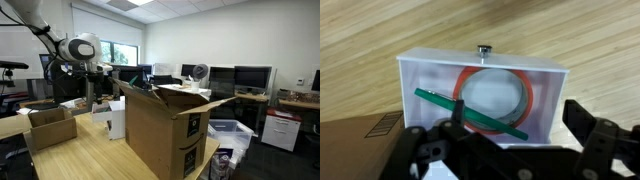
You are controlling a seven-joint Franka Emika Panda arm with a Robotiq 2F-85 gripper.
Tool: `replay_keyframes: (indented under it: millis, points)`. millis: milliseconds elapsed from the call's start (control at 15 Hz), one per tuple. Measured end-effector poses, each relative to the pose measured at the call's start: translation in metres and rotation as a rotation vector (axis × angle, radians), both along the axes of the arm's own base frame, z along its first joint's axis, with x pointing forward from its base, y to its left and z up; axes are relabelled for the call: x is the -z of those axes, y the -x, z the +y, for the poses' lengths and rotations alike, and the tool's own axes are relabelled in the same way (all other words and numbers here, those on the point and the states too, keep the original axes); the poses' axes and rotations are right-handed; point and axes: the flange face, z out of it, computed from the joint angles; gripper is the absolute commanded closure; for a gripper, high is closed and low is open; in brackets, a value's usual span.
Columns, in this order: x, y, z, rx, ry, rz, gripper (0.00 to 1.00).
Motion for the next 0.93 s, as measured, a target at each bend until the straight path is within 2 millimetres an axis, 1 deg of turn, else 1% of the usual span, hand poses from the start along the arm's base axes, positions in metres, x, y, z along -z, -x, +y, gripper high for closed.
replay_keyframes:
  millis: [400, 600, 800, 933]
  points:
    - [0.014, -0.002, 0.001, -0.008, 0.003, 0.016, 0.00]
    - [0.019, -0.002, 0.004, -0.044, 0.006, 0.027, 0.00]
    - [0.021, -0.002, 0.010, -0.108, 0.009, 0.033, 0.00]
    - [0.019, -0.002, 0.019, -0.151, 0.010, 0.031, 0.00]
